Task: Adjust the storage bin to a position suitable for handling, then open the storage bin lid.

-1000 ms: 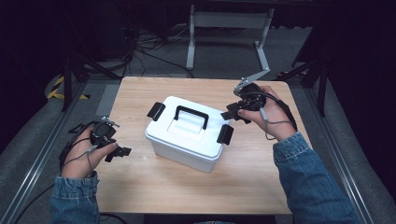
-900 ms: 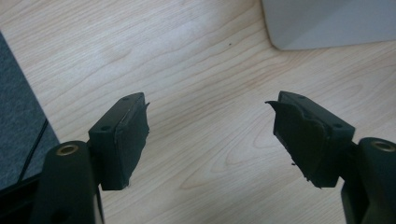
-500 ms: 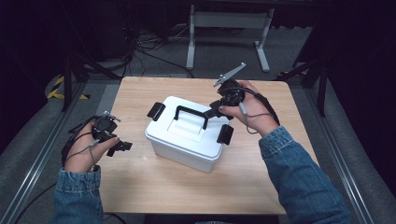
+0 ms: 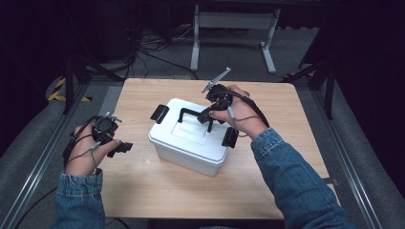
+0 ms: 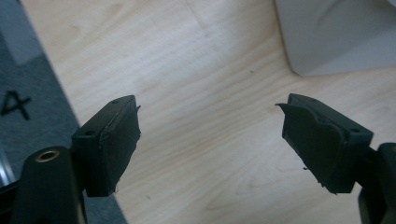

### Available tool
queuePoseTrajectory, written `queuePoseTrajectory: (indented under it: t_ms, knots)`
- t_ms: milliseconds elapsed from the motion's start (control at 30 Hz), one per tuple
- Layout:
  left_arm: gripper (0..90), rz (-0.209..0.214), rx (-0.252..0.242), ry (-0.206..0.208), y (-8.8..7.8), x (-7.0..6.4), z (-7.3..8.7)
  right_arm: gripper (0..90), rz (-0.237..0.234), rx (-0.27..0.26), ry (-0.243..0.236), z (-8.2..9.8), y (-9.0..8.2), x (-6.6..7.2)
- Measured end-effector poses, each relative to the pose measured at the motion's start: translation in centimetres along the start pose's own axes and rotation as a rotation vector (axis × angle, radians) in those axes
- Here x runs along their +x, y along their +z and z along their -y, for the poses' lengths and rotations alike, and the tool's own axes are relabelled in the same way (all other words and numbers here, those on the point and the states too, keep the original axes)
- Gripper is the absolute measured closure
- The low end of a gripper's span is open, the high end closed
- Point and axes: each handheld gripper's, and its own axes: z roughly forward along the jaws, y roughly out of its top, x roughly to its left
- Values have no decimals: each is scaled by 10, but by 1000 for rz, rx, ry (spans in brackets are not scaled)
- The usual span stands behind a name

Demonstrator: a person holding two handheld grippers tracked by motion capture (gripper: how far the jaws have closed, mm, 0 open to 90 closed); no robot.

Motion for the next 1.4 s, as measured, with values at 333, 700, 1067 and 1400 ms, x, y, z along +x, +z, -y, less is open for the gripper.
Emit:
queuePoseTrajectory:
  t_ms: [333, 700, 1067, 1400]
  knots:
    - [236, 1, -26, -17, -3, 5, 3, 843, -18, 38, -72, -4, 1, 14]
    - [272, 26, -21, -11, -2, 5, -1, 847, -10, 35, -91, -3, 1, 17]
    - [279, 29, -22, -4, -2, 5, 0, 848, 20, 28, -138, -6, -2, 24]
    - [279, 35, -34, 4, -2, 7, 1, 849, 25, -41, -164, -15, -20, 31]
